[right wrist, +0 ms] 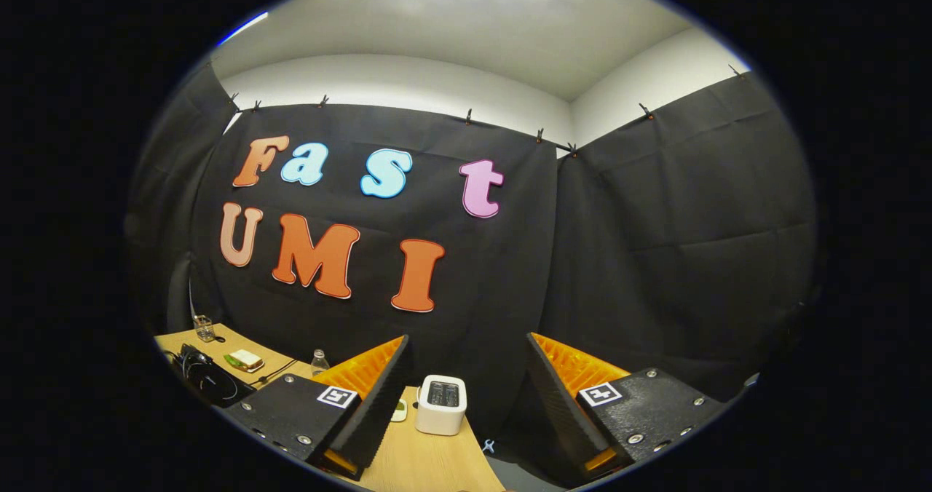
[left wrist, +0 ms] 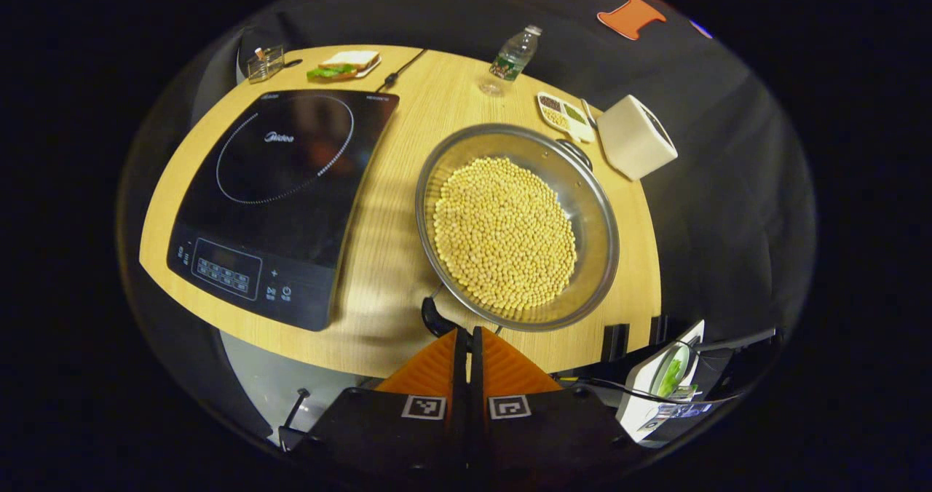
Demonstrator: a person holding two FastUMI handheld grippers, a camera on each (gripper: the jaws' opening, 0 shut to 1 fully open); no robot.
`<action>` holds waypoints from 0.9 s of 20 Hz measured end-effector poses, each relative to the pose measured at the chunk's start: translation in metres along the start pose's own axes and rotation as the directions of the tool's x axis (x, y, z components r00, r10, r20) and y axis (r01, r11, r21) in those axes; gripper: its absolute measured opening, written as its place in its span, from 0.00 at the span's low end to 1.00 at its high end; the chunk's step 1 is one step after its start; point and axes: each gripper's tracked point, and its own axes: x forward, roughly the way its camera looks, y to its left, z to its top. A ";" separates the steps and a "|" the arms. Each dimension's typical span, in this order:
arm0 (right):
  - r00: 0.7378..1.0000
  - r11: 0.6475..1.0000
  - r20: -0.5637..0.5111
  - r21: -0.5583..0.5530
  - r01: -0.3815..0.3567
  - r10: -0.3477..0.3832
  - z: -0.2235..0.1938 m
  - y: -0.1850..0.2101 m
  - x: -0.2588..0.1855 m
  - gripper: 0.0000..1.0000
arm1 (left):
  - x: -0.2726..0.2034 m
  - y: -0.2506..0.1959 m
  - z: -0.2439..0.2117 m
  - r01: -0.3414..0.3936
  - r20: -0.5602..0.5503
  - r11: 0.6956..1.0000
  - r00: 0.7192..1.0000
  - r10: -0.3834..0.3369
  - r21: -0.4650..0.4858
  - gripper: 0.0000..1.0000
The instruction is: First push the handle of the pot to place it horizontally, then grasp the pot with both hands and set it on the induction cooktop.
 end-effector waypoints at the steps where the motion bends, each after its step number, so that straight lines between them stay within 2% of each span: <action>1: 1.000 1.000 -0.005 -0.001 0.006 -0.006 -0.002 -0.003 -0.001 0.95 | 0.003 -0.006 -0.003 0.016 -0.023 1.000 1.000 -0.016 -0.013 0.08; 5: 0.999 1.000 -0.025 0.000 0.030 -0.030 -0.009 -0.011 -0.004 0.95 | 0.027 -0.022 -0.031 0.059 -0.134 0.995 0.989 -0.070 -0.084 0.08; 11: 0.996 0.997 -0.041 -0.008 0.080 -0.081 -0.013 -0.024 -0.004 0.95 | 0.053 -0.034 -0.035 0.098 -0.215 0.979 0.967 -0.137 -0.181 0.08; 13: 0.994 0.995 -0.047 -0.004 0.099 -0.099 -0.015 -0.030 -0.005 0.95 | 0.059 -0.034 -0.033 0.069 -0.228 0.982 0.968 -0.108 -0.174 0.08; 18: 0.990 0.993 -0.069 0.006 0.120 -0.119 -0.021 -0.034 -0.006 0.95 | 0.069 -0.019 -0.018 -0.036 -0.224 0.996 0.974 0.017 -0.081 0.08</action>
